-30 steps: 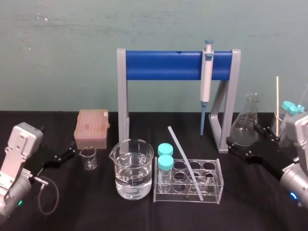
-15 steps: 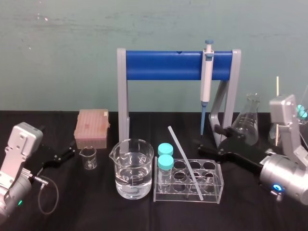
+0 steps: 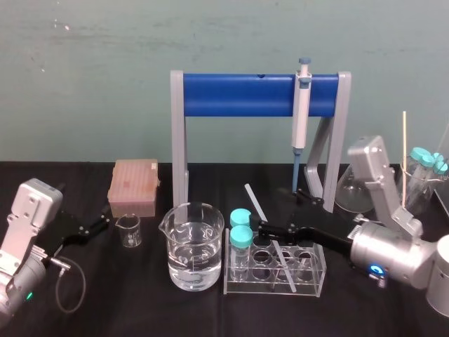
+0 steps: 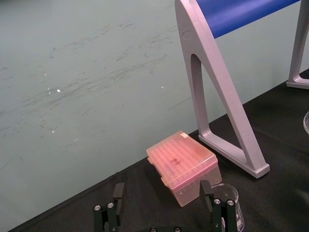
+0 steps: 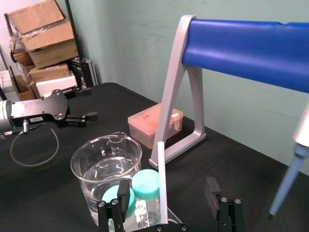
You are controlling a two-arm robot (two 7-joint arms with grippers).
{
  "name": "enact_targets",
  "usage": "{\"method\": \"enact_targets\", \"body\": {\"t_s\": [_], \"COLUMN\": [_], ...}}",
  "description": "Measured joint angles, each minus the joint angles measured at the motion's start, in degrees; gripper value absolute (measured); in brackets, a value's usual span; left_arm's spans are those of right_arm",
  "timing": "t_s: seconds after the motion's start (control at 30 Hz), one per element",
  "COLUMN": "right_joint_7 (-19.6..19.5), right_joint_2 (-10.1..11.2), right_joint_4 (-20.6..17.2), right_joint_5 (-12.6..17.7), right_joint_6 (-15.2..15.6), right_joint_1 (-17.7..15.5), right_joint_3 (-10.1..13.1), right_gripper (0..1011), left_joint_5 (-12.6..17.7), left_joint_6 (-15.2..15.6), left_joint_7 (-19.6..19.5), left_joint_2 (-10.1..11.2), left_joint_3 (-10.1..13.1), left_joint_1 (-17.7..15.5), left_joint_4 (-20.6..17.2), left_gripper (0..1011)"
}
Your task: Pick up the stirring rod with one hand, then place it down.
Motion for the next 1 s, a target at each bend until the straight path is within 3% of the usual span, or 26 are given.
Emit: {"method": "enact_targets", "body": {"t_s": [0.3, 0.53, 1.0], "right_joint_7": [1.7, 2.5, 2.7], "right_joint_2": [-3.2, -4.4, -4.6], "right_joint_4": [5.1, 7.2, 7.7], "right_joint_5": [-1.5, -1.8, -2.3], "right_joint_6": [0.1, 0.1, -0.4], "right_joint_1": [4.1, 5.4, 5.8], "right_joint_3": [-2.0, -2.7, -2.9], "right_gripper": [1003, 1003, 1000], "left_joint_5": [0.0, 0.0, 0.0], "left_joint_6": [0.0, 0.0, 0.0], "left_joint_7": [0.0, 0.0, 0.0], "left_joint_2": [0.0, 0.0, 0.0], "left_joint_3": [0.0, 0.0, 0.0], "left_joint_1": [0.0, 0.0, 0.0], "left_joint_4": [0.0, 0.0, 0.0], "left_gripper": [1000, 1000, 1000]}}
